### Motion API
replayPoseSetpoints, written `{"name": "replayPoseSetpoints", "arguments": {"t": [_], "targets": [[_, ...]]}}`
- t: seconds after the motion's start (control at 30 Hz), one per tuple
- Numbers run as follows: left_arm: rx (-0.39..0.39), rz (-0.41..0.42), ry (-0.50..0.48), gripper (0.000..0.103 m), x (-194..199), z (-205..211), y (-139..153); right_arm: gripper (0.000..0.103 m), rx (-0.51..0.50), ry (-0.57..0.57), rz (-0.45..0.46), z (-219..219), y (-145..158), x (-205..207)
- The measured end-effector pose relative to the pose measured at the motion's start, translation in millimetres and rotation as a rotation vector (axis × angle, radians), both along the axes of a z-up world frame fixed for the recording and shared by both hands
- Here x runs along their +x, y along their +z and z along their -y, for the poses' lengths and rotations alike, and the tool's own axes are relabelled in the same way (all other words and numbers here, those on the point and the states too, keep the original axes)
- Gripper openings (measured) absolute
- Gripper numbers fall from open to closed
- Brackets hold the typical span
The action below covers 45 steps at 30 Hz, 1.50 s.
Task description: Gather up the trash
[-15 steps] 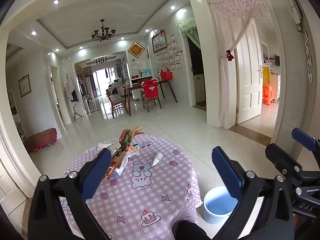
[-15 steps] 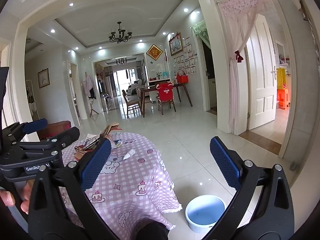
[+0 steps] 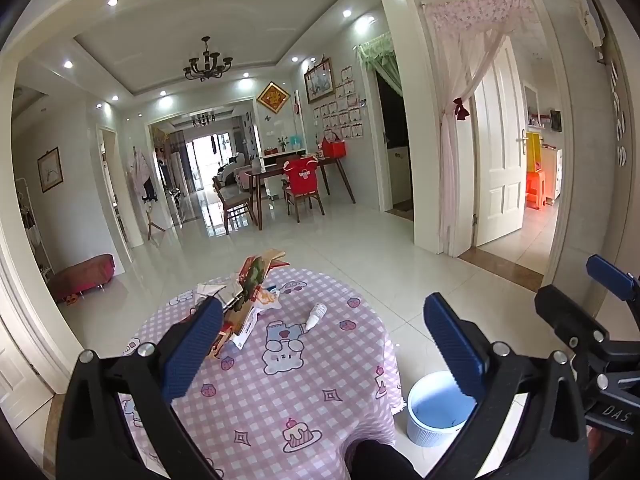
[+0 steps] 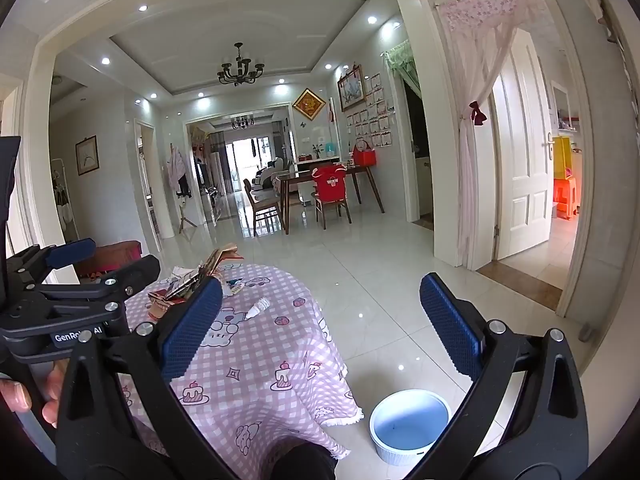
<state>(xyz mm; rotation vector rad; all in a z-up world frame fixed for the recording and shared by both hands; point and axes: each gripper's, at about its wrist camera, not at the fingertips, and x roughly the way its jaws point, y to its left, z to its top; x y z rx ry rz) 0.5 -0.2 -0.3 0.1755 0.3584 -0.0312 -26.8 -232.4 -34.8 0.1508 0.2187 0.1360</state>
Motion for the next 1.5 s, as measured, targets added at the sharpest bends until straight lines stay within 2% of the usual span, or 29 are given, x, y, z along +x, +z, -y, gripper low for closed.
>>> {"name": "replayPoseSetpoints", "arguments": {"t": [0.57, 0.97, 1.23, 1.3, 1.5], "targets": [[0.0, -0.002, 0.004, 0.099, 0.7, -0.3, -0.3, 0.097, -0.001, 0.007, -0.004, -4.6, -4.4, 4.8], [-0.002, -0.033, 0.015, 0.099, 19.9, -12.0, -20.7, 0.097, 0.007, 0.043, -0.045, -13.1, -5.8, 20.5], [-0.014, -0.088, 0.035, 0.099, 45.0, -24.8, -37.3, 0.097, 0.033, 0.086, -0.106, -22.6, -20.8, 48.8], [-0.018, -0.111, 0.049, 0.099, 56.8, -32.4, -45.6, 0.097, 0.057, 0.081, -0.13, -25.4, -28.6, 61.9], [-0.043, -0.185, 0.098, 0.099, 89.4, -68.2, -69.6, 0.097, 0.045, 0.11, -0.215, -49.9, -51.3, 104.5]]}}
